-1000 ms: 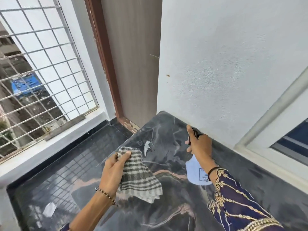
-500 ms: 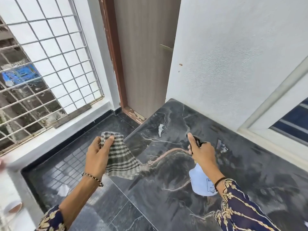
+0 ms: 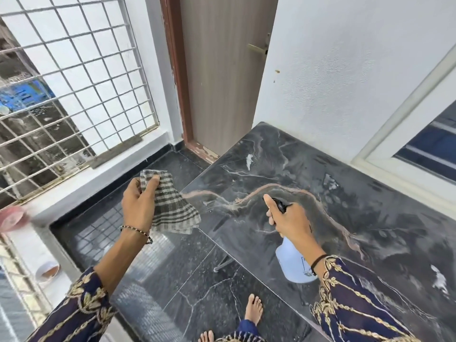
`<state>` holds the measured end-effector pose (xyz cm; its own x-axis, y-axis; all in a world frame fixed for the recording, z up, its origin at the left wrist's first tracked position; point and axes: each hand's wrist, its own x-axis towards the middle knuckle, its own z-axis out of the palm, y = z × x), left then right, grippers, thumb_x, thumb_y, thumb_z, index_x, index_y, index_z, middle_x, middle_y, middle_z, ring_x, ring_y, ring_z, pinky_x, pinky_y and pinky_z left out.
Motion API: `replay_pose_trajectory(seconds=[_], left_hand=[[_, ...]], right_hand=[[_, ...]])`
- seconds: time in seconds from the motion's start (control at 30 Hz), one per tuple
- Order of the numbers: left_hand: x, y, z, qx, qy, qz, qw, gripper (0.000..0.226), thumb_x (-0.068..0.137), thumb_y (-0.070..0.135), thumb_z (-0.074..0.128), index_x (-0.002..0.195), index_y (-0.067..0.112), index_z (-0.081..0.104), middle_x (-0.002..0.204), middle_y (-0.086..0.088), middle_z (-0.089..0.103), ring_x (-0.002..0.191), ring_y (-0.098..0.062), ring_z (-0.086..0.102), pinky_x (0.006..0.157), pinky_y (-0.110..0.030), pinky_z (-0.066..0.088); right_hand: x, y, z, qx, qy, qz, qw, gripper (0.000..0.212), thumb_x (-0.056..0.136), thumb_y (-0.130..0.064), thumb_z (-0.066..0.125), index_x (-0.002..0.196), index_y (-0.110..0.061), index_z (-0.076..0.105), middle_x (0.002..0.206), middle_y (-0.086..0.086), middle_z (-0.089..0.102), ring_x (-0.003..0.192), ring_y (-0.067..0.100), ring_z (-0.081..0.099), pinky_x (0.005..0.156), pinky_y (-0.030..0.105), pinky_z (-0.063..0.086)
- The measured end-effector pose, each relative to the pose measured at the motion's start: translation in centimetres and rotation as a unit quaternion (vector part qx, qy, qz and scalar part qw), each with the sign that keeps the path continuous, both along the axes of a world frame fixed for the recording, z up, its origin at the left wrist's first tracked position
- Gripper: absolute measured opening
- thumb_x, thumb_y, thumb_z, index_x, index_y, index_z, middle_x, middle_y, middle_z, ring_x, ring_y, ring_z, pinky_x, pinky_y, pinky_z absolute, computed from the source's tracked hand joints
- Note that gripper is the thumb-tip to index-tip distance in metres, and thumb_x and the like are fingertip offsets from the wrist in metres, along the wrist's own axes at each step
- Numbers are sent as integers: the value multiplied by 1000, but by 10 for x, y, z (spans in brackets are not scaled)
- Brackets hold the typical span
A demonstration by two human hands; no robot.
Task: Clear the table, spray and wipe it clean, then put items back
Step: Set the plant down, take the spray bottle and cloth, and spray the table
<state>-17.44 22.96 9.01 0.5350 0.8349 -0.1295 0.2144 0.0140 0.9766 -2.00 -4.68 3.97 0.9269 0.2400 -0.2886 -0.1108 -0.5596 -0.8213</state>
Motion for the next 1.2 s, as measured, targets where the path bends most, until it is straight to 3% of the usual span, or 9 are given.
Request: replay_pose_trajectory(seconds=[0.13, 0.3, 0.53, 0.63, 0.77, 0.83, 0.93, 1.1, 1.2], left_hand=[[-5, 5, -6, 8, 3, -5, 1000, 44, 83, 52, 63, 96, 10, 60, 96, -21, 70, 87, -42, 68, 78, -62, 54], [1, -4, -17, -7, 15, -23, 1000, 48, 80, 52, 64, 96, 7, 61, 96, -19, 71, 89, -39, 68, 82, -59, 54], [34, -34, -32, -28, 35, -81, 996, 43, 78, 54, 65, 89, 12, 61, 93, -19, 72, 86, -39, 69, 82, -58, 55], [56, -57, -25, -41, 36, -101, 993, 34, 86, 41, 64, 95, 8, 62, 85, -8, 71, 75, -24, 68, 76, -45, 57], [84, -80, -21, -44, 35, -121, 991, 28, 92, 32, 61, 99, 5, 61, 81, -4, 67, 71, -17, 65, 62, -29, 55], [98, -89, -23, -42, 37, -132, 990, 26, 90, 36, 62, 94, 10, 60, 80, -8, 64, 72, -22, 62, 71, -41, 57], [119, -97, -29, -47, 43, -144, 988, 45, 83, 48, 63, 94, 5, 57, 82, -10, 61, 72, -24, 58, 77, -59, 52], [157, -115, -36, -31, 59, -147, 987, 59, 79, 60, 62, 96, 5, 55, 81, -8, 61, 70, -24, 56, 72, -60, 52], [187, -129, -41, -21, 61, -143, 988, 58, 79, 61, 63, 92, 6, 55, 78, -8, 58, 68, -24, 54, 68, -59, 51]], right_hand=[[-14, -14, -2, -7, 11, 29, 999, 57, 91, -61, 61, 76, -8, 74, 64, 1, 76, 47, 24, 65, 45, 27, 49], [-27, -36, -19, -28, 19, -10, 999, 68, 87, -67, 61, 64, -3, 63, 50, 2, 60, 36, 19, 46, 38, 23, 36], [-17, -71, -20, -54, 42, -2, 998, 61, 89, -64, 61, 77, -6, 73, 67, -1, 77, 45, 24, 67, 46, 31, 52], [-1, -81, -26, -68, 23, -67, 995, 70, 85, -72, 60, 69, -4, 70, 57, 3, 70, 40, 17, 55, 45, 27, 47], [31, -85, -21, -80, -9, -115, 990, 69, 85, -76, 56, 66, -10, 71, 58, 2, 71, 43, 15, 60, 53, 31, 54], [52, -90, -17, -52, -7, -111, 992, 63, 89, -67, 58, 73, -9, 74, 58, -2, 73, 38, 11, 60, 50, 28, 54], [88, -94, -18, -37, -12, -104, 994, 64, 87, -70, 60, 73, -9, 75, 60, 4, 75, 42, 15, 66, 55, 32, 57], [166, -98, -27, -58, -59, -175, 981, 77, 87, -75, 53, 64, -3, 69, 62, 8, 72, 64, 28, 70, 69, 46, 60], [209, -102, -21, -26, -59, -194, 979, 72, 88, -72, 55, 63, -6, 70, 62, 7, 73, 59, 26, 69, 64, 44, 61]])
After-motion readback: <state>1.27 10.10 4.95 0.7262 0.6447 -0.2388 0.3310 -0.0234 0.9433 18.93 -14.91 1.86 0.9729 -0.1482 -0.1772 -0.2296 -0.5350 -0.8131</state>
